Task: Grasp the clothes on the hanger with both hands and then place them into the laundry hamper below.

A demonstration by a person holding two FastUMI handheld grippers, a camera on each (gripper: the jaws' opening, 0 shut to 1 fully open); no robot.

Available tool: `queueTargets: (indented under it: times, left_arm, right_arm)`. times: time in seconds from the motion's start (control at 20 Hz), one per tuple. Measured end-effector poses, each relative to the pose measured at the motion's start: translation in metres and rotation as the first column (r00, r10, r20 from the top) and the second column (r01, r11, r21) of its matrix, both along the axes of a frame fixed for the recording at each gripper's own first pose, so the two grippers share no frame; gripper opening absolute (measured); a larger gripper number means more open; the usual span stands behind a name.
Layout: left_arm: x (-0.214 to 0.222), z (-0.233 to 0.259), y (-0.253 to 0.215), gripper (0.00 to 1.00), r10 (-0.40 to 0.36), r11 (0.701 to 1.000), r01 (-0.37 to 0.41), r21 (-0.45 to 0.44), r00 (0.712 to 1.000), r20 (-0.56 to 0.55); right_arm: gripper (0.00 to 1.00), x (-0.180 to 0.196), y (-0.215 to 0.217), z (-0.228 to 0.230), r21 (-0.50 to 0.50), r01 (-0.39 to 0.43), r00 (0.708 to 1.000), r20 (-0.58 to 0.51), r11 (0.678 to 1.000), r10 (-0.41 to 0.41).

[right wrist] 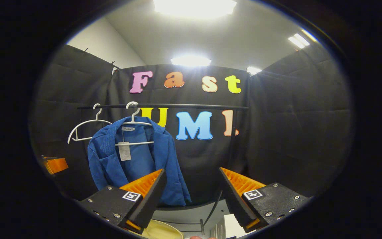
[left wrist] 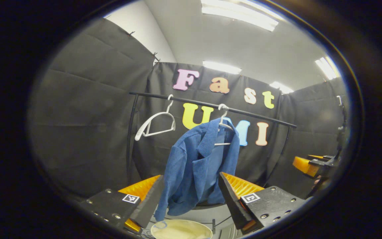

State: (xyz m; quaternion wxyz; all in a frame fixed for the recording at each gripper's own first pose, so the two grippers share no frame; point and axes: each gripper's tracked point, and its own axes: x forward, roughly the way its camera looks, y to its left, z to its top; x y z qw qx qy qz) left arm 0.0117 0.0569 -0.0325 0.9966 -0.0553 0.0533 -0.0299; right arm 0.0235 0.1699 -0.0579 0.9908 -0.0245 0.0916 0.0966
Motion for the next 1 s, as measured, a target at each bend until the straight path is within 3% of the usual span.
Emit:
queueTargets:
  times: [0.3,0.7,1.0]
  left_arm:
    - [0.027,0.012,-0.004,0.93,0.037,0.999,-0.037,-0.029,0.999,0.005]
    - [0.111,0.012,-0.043,0.94,0.111,0.992,-0.11,-0.058,0.994,0.019]
    - [0.162,-0.001,-0.056,0.94,0.198,0.98,-0.198,0.003,0.98,0.006]
  right_arm:
    - [0.96,0.061,0.056,-0.004,0.028,-0.137,0.991,0.011,0.99,0.137]
    - [0.96,0.151,0.114,-0.041,0.102,-0.299,0.951,-0.048,0.949,0.305]
    - [0.96,0.196,0.135,-0.072,0.099,-0.385,0.917,-0.074,0.917,0.393]
